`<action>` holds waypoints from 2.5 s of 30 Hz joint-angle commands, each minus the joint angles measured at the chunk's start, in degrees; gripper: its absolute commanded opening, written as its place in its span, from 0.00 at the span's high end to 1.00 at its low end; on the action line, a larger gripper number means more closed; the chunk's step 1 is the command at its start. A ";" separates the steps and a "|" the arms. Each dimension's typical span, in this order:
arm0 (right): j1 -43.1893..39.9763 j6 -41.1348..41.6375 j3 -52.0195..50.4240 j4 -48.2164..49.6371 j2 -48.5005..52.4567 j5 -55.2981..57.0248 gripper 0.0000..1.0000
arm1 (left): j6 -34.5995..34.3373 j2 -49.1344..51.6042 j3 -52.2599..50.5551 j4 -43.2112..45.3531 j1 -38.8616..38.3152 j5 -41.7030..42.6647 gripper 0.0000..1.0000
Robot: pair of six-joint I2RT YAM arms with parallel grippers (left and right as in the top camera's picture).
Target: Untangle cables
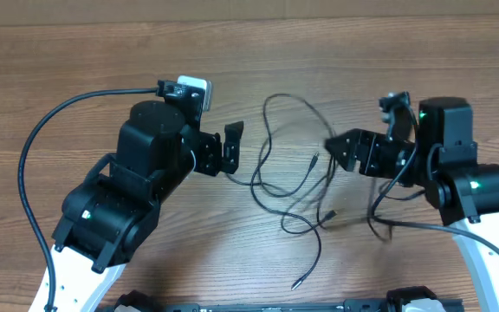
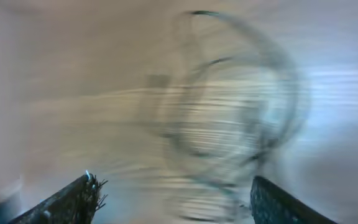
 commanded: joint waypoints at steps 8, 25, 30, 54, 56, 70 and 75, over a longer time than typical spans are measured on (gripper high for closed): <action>-0.11 3.26 1.03 -6.01 2.40 29.57 0.19 | 0.83 -0.31 0.72 -0.85 0.24 -1.14 0.00; -0.09 3.17 0.17 -5.33 2.51 18.08 0.00 | 0.85 1.64 0.72 -5.03 0.24 -1.01 0.00; -0.09 2.75 -2.08 -4.90 3.08 18.08 0.00 | 0.83 3.54 0.72 -5.01 0.22 -0.59 0.00; -0.11 -2.84 -2.38 -2.91 22.77 23.50 0.06 | 0.85 8.85 0.72 -5.86 0.24 -0.74 0.00; -0.11 -5.16 -2.38 -1.99 23.65 23.47 0.06 | 0.85 9.49 0.72 -5.86 0.24 -0.74 0.00; -0.11 -17.25 -4.59 6.25 24.63 23.45 0.04 | 0.85 15.47 0.72 -5.86 0.24 -0.74 0.00; -0.15 -17.25 -7.89 8.24 24.63 23.41 0.03 | 0.83 15.72 0.72 -5.81 0.24 -0.57 0.00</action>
